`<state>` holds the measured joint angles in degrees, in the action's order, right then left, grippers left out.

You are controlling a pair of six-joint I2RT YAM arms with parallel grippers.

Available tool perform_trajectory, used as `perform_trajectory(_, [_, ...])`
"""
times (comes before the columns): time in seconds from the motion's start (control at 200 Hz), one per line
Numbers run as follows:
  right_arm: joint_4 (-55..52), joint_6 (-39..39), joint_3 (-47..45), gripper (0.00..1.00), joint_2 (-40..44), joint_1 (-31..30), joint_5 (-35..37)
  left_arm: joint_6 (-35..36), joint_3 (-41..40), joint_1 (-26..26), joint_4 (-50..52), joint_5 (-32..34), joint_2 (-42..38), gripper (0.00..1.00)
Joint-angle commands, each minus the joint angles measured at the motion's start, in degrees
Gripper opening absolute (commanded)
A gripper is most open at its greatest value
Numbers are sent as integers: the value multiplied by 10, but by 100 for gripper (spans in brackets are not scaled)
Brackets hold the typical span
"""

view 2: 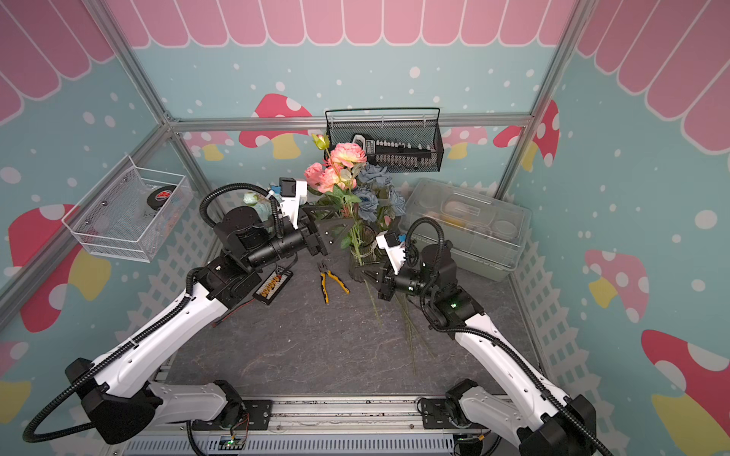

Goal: Pick out pink flowers from the vase
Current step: Place the flower at the center of the board.

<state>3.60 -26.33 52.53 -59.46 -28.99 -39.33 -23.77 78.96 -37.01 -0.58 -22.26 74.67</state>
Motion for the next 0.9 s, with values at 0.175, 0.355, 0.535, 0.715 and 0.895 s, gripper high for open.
perform_trajectory(0.175, [-20,51,19,0,59,-6,139,3,-75,0,-15,64,-31,99])
perform_trajectory(0.355, [-112,75,59,0,40,-6,300,39,-120,-13,-34,93,-53,99])
perform_trajectory(0.535, [-155,63,62,0,32,-5,449,65,-147,-23,-55,125,-69,99])
perform_trajectory(0.715, [-182,44,51,0,37,2,550,91,-157,-36,-45,158,-69,99])
perform_trajectory(0.895, [-210,28,48,0,9,10,587,104,-171,-44,-47,183,-69,99])
